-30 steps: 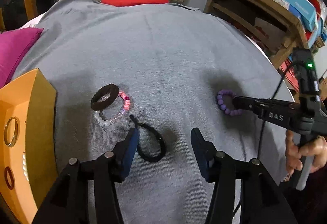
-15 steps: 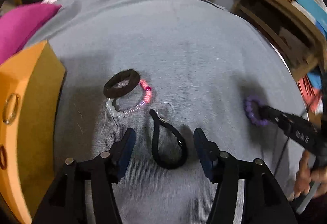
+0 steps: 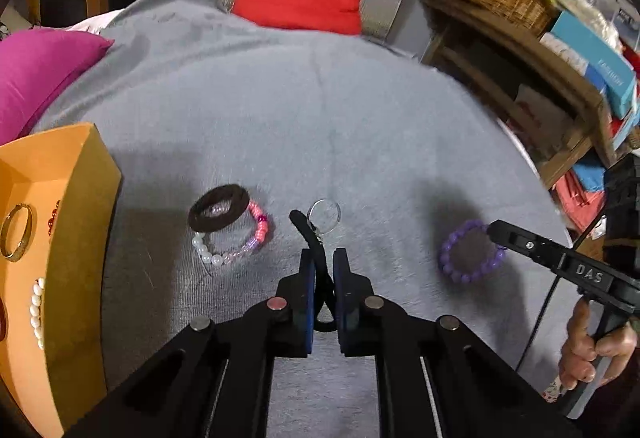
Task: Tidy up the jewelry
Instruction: 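Carry both items into the orange box and open both tools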
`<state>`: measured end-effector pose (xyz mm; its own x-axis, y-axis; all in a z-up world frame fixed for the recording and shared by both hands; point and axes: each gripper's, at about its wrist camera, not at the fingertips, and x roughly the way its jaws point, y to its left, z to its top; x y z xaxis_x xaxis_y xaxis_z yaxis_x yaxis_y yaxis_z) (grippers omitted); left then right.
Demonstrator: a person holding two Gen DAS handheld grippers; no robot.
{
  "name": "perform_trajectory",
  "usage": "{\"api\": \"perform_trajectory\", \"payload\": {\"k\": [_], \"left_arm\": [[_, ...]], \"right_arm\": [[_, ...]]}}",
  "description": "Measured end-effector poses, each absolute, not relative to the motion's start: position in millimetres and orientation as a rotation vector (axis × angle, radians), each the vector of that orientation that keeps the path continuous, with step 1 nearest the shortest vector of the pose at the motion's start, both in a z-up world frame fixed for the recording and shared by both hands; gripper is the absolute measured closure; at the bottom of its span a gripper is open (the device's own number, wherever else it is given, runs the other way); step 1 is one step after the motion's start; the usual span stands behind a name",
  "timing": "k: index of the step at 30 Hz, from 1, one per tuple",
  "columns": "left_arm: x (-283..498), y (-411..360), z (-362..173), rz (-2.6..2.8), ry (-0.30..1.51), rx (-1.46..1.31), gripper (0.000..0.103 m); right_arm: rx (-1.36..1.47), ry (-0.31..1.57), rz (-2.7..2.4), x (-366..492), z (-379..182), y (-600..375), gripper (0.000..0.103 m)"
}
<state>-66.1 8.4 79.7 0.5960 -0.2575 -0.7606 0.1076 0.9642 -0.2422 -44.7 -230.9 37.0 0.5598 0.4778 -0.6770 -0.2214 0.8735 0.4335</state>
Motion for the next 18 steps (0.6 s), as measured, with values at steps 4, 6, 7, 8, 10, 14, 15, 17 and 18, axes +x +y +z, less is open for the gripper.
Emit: {"api": "perform_trajectory", "payload": {"k": [4, 6, 7, 8, 10, 14, 15, 17, 18], "left_arm": [[-81, 17, 100, -0.232, 0.852, -0.213, 0.094], [-94, 22, 114, -0.236, 0.821, -0.224, 0.094], [-103, 27, 123, -0.226, 0.802, -0.226, 0.094], [-109, 30, 129, -0.216, 0.791, -0.227, 0.094], [-119, 37, 141, -0.198, 0.770, -0.230, 0.094], [-148, 66, 157, -0.150, 0.719, -0.245, 0.094], [-155, 77, 158, -0.131, 0.718, -0.255, 0.094], [-165, 97, 157, -0.087, 0.716, -0.269, 0.094], [-170, 106, 156, -0.065, 0.716, -0.275, 0.094]], "right_arm": [[0.307, 0.834, 0.443, -52, 48, -227, 0.092], [0.307, 0.821, 0.456, -55, 53, -223, 0.092], [0.306, 0.819, 0.460, -56, 55, -220, 0.092], [0.307, 0.816, 0.468, -57, 56, -217, 0.092], [0.315, 0.805, 0.491, -63, 61, -208, 0.092], [0.317, 0.775, 0.556, -80, 73, -186, 0.092], [0.310, 0.765, 0.575, -86, 78, -179, 0.092], [0.318, 0.753, 0.616, -94, 85, -163, 0.092], [0.319, 0.748, 0.632, -98, 88, -156, 0.092]]}}
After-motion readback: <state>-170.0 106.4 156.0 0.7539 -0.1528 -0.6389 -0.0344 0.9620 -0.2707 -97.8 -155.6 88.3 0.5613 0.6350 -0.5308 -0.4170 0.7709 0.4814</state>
